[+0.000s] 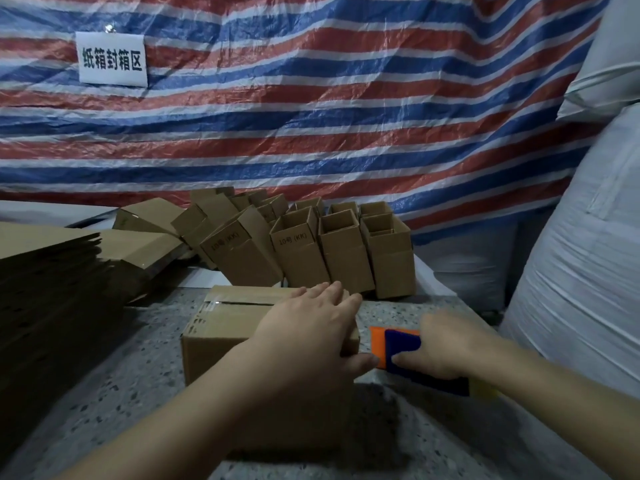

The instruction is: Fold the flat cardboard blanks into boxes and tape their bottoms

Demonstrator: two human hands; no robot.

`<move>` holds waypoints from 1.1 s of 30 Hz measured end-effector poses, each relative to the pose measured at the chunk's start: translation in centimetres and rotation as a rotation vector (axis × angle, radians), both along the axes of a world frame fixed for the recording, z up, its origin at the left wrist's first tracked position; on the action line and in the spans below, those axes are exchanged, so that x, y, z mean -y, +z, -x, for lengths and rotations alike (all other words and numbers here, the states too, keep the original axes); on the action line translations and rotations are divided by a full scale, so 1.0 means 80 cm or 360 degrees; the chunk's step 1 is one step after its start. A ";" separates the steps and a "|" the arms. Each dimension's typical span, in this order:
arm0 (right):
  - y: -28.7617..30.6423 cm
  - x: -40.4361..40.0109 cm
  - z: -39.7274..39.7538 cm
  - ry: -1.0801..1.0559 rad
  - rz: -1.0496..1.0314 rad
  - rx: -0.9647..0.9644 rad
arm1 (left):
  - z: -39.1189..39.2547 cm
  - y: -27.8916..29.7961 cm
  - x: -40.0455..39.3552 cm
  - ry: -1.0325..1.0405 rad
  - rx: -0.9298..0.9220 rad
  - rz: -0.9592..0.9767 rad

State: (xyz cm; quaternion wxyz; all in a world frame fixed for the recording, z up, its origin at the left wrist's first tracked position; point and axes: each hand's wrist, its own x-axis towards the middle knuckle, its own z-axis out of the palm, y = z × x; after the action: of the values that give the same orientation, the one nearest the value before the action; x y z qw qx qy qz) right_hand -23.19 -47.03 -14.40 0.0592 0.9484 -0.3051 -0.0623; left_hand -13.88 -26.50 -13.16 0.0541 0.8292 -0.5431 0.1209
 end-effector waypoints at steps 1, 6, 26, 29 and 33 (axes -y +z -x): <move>-0.008 0.000 0.001 0.0008 0.0023 0.0075 | 0.001 0.000 0.000 0.0005 0.0000 0.0000; -0.052 0.006 0.015 -0.0020 0.0116 0.0322 | 0.003 0.003 -0.001 0.0004 -0.0002 0.0005; -0.079 -0.012 0.031 -0.0362 0.0245 0.0429 | 0.004 0.002 0.000 0.0011 -0.0005 0.0003; -0.054 -0.018 0.030 -0.0221 0.0230 0.0783 | 0.004 0.002 0.001 0.0010 -0.0008 -0.0002; -0.008 -0.041 0.020 -0.0265 -0.1365 0.1378 | 0.000 0.000 0.003 -0.0008 -0.0001 0.0028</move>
State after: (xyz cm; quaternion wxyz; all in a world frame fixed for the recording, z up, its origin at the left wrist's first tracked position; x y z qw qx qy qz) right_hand -24.75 -43.75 -15.03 -0.4620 0.8000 -0.3221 0.2070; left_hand -13.86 -26.71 -13.19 0.0617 0.8273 -0.5441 0.1253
